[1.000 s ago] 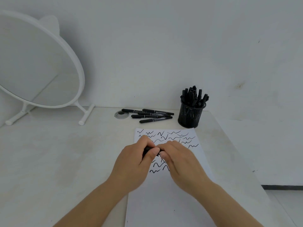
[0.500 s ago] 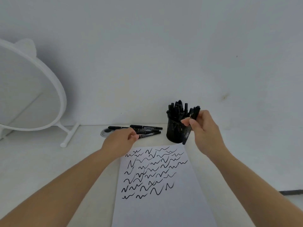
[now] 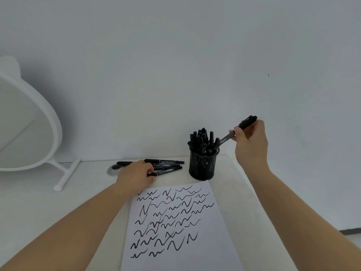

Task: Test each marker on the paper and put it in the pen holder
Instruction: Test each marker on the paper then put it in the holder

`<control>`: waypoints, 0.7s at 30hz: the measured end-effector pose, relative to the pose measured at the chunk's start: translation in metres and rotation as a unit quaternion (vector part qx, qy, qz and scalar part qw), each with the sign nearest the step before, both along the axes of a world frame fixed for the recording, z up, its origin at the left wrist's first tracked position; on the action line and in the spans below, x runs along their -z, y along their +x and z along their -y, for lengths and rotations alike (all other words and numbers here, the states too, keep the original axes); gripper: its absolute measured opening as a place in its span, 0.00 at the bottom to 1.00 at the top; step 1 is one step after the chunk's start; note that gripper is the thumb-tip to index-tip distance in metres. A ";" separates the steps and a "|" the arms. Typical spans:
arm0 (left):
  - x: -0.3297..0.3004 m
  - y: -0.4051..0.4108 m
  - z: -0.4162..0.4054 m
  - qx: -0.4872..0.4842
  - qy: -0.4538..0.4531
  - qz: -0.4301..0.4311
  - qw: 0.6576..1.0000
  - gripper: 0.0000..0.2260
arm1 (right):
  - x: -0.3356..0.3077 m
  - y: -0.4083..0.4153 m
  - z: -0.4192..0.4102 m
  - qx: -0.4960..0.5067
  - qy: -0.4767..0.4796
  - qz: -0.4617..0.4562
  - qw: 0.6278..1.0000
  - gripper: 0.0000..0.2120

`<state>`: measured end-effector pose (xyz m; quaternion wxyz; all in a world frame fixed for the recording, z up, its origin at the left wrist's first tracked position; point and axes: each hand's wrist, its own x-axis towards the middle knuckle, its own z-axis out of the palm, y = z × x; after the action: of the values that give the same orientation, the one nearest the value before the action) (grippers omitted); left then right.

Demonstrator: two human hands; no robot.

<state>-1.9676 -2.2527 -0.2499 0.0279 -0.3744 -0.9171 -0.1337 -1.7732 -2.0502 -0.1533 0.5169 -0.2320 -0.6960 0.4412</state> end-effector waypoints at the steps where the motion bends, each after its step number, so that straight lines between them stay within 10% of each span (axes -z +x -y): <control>1: 0.001 0.001 -0.001 0.000 -0.004 -0.006 1.000 0.11 | 0.001 -0.003 0.000 0.000 0.012 0.009 1.000 0.07; 9: 0.004 0.003 -0.003 -0.005 -0.017 -0.042 0.999 0.09 | 0.021 -0.019 0.004 -0.023 0.104 0.112 0.988 0.20; 21: -0.001 0.008 0.020 -0.017 0.044 -0.036 0.998 0.09 | 0.029 -0.034 0.016 0.030 0.172 0.230 0.958 0.13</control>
<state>-1.9596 -2.2725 -0.2487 0.0793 -0.3618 -0.9151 -0.1595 -1.8071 -2.0660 -0.1827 0.3883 -0.2559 -0.8538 0.2340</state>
